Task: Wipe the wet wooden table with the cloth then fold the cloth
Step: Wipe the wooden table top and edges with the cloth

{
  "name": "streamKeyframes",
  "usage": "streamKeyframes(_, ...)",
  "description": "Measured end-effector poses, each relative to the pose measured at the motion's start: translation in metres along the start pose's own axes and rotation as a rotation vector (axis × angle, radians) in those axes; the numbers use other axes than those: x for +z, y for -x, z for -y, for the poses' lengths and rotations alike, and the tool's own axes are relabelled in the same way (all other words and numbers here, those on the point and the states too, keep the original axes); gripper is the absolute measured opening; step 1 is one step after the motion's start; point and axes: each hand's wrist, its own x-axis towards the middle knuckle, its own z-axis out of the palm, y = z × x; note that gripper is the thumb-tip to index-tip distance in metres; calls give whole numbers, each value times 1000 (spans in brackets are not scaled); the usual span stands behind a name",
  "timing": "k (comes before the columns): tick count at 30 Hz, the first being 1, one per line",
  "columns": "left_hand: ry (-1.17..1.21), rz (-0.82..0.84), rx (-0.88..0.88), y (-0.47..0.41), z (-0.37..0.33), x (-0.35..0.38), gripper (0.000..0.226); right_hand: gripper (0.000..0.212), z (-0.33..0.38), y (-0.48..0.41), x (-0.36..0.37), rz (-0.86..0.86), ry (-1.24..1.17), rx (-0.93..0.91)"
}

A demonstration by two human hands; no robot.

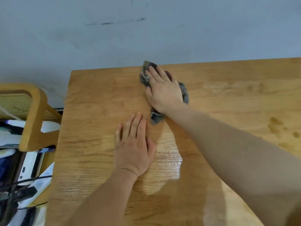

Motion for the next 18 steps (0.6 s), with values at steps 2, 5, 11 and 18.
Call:
streamKeyframes(2,-5,0,-6,3,1,1,56,54,32,-7,5,46,-48,-136)
streamKeyframes(5,-16,9,-12,1,1,1,54,51,50,-14,4,96,-92,-251)
streamKeyframes(11,5,8,11,2,4,3,60,52,-69,18,-7,-163,-18,59)
streamKeyframes(18,19,7,13,2,3,2,59,62,-22,71,2,-149,-38,256)
